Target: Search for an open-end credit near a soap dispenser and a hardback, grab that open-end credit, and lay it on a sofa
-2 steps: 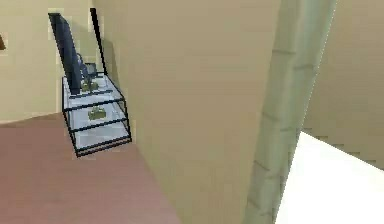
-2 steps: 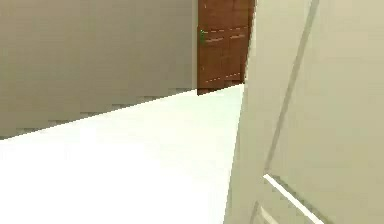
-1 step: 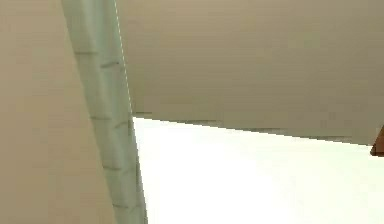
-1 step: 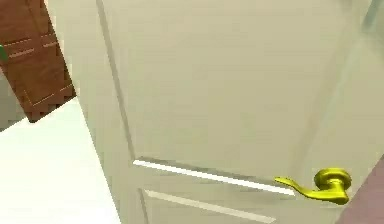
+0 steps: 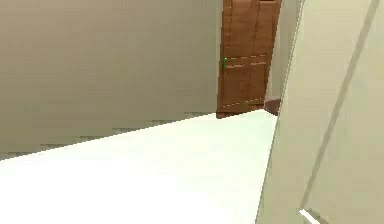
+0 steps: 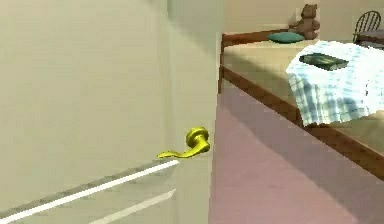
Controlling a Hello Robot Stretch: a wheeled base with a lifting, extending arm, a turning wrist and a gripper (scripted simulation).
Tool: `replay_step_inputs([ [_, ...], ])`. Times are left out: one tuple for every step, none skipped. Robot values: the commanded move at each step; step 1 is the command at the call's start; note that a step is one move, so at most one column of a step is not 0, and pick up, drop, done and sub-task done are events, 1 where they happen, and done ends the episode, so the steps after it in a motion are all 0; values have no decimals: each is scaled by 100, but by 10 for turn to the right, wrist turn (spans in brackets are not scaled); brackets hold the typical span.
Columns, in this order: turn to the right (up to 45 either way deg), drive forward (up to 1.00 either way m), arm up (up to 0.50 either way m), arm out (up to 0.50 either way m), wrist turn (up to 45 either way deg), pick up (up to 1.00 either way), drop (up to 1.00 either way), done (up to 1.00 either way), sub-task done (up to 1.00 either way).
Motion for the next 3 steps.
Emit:
replay_step_inputs([
  [0,95,0,0,0,0,0,0,0],
  [450,0,0,0,0,0,0,0,0],
  [90,0,0,0,0,0,0,0,0],
])
